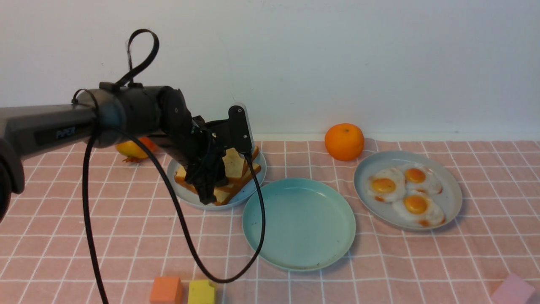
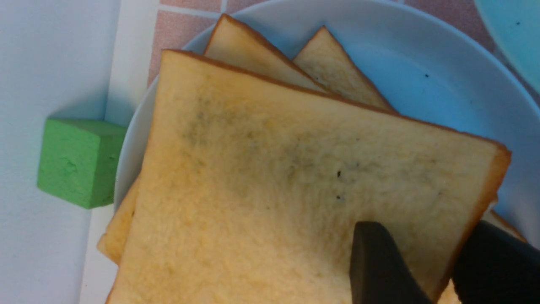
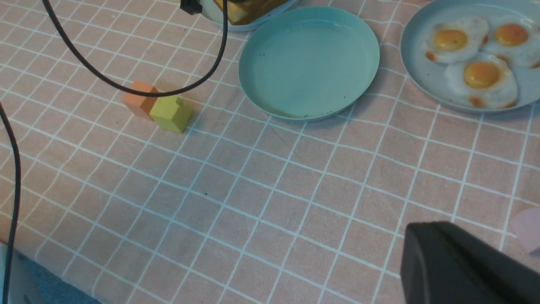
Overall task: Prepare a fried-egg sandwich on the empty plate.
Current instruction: Use the left arm to grab a slice of bread, then use the left arm to put a slice of bread into the empty plate in the middle
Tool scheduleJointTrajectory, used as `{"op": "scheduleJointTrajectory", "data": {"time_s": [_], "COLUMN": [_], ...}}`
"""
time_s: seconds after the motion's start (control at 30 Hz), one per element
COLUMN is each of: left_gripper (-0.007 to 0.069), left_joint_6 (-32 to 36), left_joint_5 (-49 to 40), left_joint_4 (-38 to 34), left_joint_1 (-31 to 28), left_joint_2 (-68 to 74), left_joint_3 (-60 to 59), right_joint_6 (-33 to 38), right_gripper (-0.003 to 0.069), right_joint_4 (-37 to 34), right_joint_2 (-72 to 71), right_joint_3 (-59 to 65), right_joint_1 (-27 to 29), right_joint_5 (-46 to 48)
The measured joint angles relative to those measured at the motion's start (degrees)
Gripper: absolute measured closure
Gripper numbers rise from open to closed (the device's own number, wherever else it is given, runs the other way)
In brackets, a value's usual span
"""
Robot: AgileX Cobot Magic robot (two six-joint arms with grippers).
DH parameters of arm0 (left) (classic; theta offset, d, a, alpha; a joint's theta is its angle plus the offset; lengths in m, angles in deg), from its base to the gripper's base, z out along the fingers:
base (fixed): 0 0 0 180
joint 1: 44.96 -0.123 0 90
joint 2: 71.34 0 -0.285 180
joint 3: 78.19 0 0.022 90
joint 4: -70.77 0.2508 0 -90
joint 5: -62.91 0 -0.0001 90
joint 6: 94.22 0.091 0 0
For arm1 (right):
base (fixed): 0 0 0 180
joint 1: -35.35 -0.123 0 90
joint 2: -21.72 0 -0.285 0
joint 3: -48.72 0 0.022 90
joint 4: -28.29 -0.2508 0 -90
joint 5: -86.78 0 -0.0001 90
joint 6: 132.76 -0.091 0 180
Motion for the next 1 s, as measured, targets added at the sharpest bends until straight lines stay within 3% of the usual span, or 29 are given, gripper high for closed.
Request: {"op": "scheduleJointTrajectory", "data": {"time_s": [0.1,0.2,0.47,0.7,1.0], "left_gripper": [0.0483,0.0563,0.0566,0.0566,0.0566], "left_joint_6": [0.0,0.0,-2.68,-8.63,-9.04], "left_joint_5": [0.16,-0.27,-3.65,-8.46,-1.18], "left_joint_4": [-0.1,-0.17,0.18,-1.61,-2.18], "left_joint_1": [0.0,0.2,3.12,11.71,20.5], "left_joint_2": [0.05,0.05,-4.89,-16.19,-11.55], "left_joint_3": [0.11,0.31,0.01,-2.49,-8.01], "right_joint_6": [0.0,0.0,0.0,0.0,0.0], "right_gripper": [0.0641,0.064,0.0636,0.0633,0.0627], "right_joint_4": [-0.07,-0.07,-0.18,1.98,3.83], "right_joint_2": [0.04,0.06,0.11,0.11,0.11], "right_joint_3": [0.0,0.0,0.0,0.0,0.0], "right_joint_1": [0.0,0.0,0.0,0.0,0.0], "right_joint_5": [-0.03,-0.07,-0.07,0.66,3.08]}}
